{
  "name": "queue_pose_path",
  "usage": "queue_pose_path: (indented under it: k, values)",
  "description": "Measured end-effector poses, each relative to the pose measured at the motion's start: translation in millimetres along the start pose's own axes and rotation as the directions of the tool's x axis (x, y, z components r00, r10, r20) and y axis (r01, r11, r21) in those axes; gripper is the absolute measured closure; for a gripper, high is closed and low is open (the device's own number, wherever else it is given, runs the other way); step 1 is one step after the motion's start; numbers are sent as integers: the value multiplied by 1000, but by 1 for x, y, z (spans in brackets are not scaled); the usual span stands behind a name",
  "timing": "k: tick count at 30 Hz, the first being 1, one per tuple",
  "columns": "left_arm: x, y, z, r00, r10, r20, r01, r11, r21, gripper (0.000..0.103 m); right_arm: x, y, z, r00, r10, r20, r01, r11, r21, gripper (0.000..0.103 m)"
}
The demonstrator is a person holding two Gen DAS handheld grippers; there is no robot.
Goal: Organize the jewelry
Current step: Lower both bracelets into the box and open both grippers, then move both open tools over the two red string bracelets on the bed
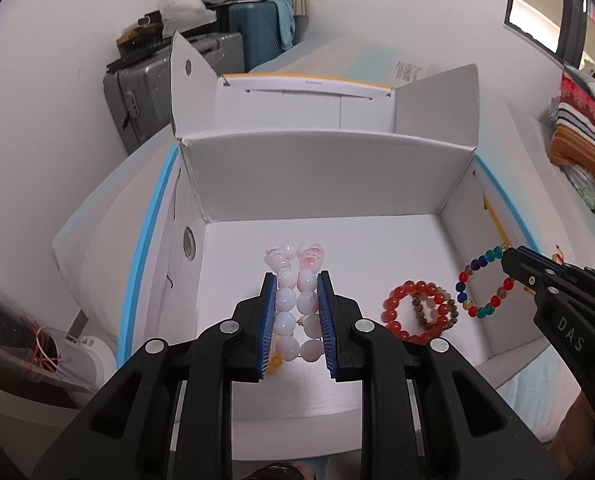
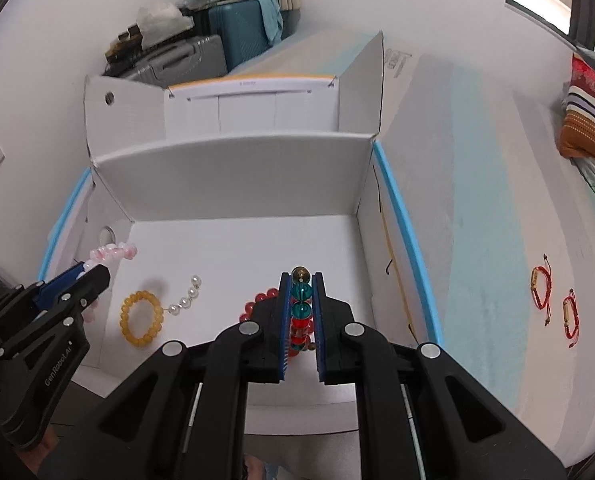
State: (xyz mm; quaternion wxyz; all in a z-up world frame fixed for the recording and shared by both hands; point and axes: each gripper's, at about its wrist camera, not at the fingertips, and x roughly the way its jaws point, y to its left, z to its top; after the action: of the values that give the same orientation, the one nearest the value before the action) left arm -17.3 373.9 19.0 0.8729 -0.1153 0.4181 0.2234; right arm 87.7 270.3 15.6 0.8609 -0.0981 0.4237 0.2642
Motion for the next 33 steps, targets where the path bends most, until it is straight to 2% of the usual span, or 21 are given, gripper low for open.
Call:
queue_pose_path:
  k: [6,13,16,19,21,23,24,26,33]
  values:
    - [8,2,-1,1000,15,-13,-16,1000,-6,83,16,-1,-5,999,-4,-52,4,1000,-2,94]
    - [12,2,-1,1000,19,-22,-19,1000,-7,82,21,3,-6,998,3,-62,-4,1000,-13,93]
    - [13,2,-2,999,24,-26,-24,1000,-4,79,19,4,-5,999,2,-50,-3,1000,-16,92]
    - [11,2,-2,999,31,-17,-31,999,-9,79,16,4,-5,999,13,-50,-14,1000,-20,87]
    - [8,2,-2,999,32,-9,-32,999,-17,73,13,3,-5,999,7,-39,-8,1000,-20,75]
    - [4,3,-1,999,41,8,-40,999,-25,51,9,1,-5,1000,3,-24,-3,1000,-19,63]
    - [2,3,-1,999,45,17,-45,999,-27,49,7,0,-4,1000,5,-17,-5,1000,-16,55]
    - [-2,1,0,998,47,29,-47,999,-28,41,3,-4,-3,1000,5,0,-5,1000,-6,46]
    - [-9,-9,2,997,50,51,-48,998,-30,19,-9,-24,-1,999,-15,43,14,1000,17,29]
